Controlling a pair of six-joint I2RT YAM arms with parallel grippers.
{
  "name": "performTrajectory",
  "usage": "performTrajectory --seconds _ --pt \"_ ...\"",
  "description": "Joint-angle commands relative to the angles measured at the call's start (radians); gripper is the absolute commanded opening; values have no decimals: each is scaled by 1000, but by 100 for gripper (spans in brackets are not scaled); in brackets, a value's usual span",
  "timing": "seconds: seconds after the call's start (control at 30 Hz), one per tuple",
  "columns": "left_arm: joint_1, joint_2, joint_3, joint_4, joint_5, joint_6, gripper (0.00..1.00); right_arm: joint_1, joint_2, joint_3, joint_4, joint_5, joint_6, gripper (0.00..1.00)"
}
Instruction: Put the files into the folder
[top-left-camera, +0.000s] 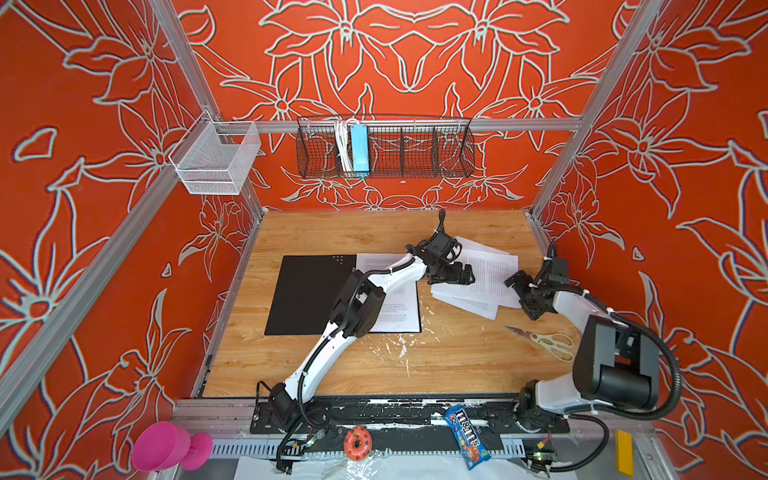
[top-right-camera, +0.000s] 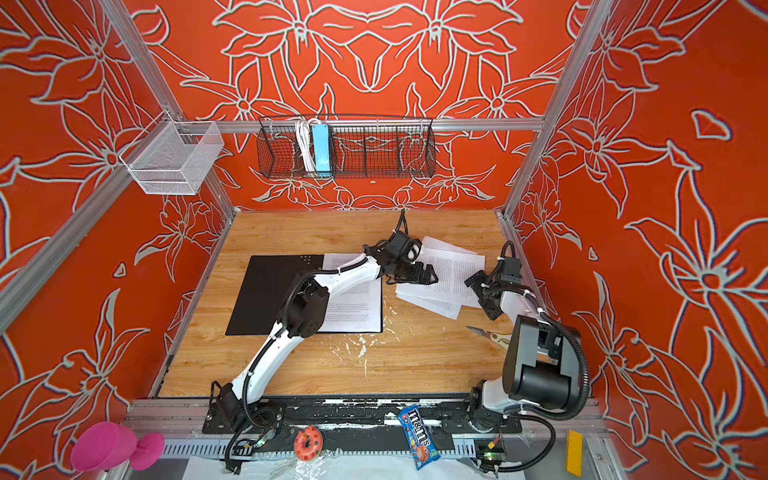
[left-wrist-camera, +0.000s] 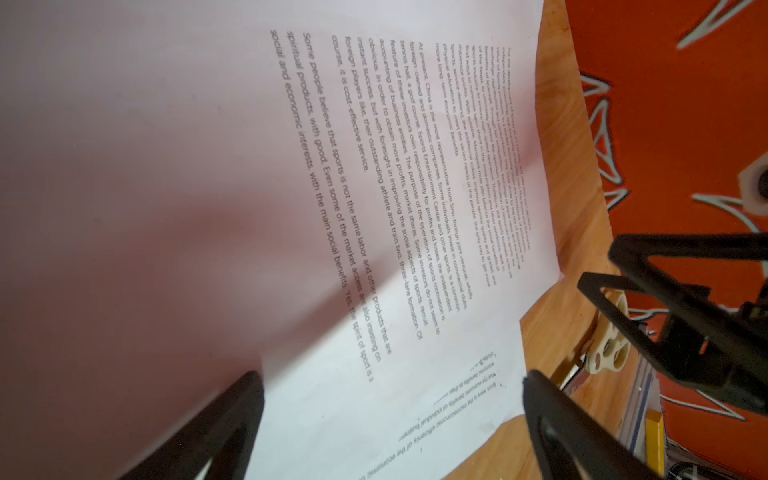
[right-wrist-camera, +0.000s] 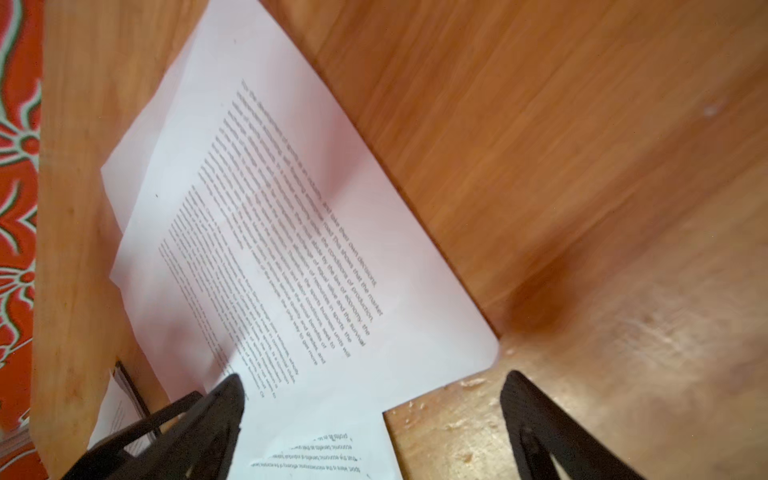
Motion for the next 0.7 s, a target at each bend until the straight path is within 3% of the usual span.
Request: performTrajectory --seconds 0.0,0.13,0.67 --pt "-9 38 -40 -73 -5 -5 98 -30 40 1 -12 13 -1 98" --pt "-9 39 -45 -70 1 -2 98 -31 128 33 4 -53 -4 98" --pt "-15 77 -9 -89 26 6 98 22 252 48 136 -211 96 97"
